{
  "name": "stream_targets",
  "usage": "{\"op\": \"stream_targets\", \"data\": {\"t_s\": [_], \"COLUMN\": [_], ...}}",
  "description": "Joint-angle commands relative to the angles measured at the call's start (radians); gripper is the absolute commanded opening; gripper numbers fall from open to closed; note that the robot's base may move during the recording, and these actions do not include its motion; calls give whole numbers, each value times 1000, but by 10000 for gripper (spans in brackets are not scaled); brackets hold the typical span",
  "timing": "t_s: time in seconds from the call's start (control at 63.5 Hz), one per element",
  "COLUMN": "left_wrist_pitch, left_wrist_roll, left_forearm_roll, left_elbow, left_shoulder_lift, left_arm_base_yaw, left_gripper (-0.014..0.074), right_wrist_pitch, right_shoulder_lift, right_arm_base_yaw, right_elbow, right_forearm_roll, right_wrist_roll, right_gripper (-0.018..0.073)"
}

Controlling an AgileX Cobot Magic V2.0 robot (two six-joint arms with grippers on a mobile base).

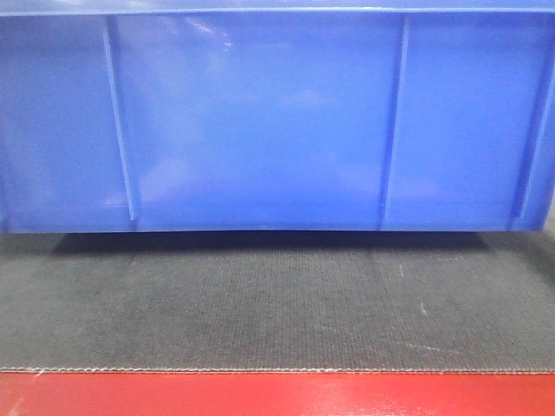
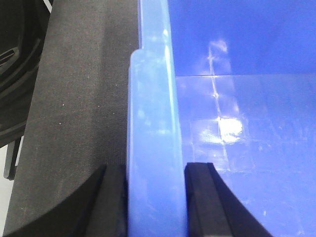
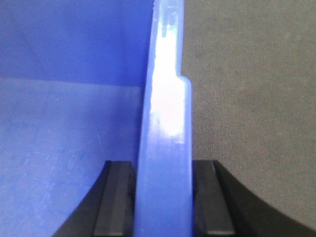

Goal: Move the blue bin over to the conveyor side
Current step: 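Lower the blue bin onto the grey belt with both grippers, then open both grippers and lift them off the bin rims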

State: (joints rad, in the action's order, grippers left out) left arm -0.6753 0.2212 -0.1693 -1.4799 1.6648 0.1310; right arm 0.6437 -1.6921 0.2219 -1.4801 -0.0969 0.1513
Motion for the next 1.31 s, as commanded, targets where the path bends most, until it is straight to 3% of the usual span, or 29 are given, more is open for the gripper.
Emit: {"op": "stream_targets", "data": {"t_s": [0.0,0.252,0.378,0.504,0.614,0.709,0.882,0.992,1.055,1.15,1.181,1.291], "left_wrist_pitch": [97,87,83,83,83,83,30,-16,-51,-44,-42,-60], "left_wrist_roll": [-7,-7,-7,-7,-7,-7,-7,-7,-7,-7,-7,-7], "left_forearm_roll": [44,44,44,44,44,44,44,44,44,42,42,73], "left_elbow": [-19,-19,-19,-19,-19,-24,-109,-193,-252,-303,-317,-360], "left_shoulder_lift": [-21,-21,-21,-21,-21,-21,-35,-56,-78,-99,-105,-125], "left_arm_base_yaw": [15,15,15,15,15,15,15,15,15,15,15,15], "left_gripper": [-17,1,125,332,460,489,455,342,190,15,-42,-6], "right_wrist_pitch": [-83,-77,-83,-93,-94,-89,-66,-15,33,45,45,45], "right_shoulder_lift": [18,4,2,2,2,5,32,69,101,133,141,169], "right_arm_base_yaw": [12,12,12,12,12,12,12,12,12,12,12,12], "right_elbow": [-11,-11,-11,-11,-13,-30,-107,-180,-240,-284,-295,-314], "right_forearm_roll": [27,27,27,27,27,27,27,27,27,27,27,27], "right_wrist_roll": [-20,-20,-20,-20,-20,-20,-20,-20,-20,-20,-20,-20], "right_gripper": [-81,-47,176,428,498,496,466,295,97,-92,-100,-70]}}
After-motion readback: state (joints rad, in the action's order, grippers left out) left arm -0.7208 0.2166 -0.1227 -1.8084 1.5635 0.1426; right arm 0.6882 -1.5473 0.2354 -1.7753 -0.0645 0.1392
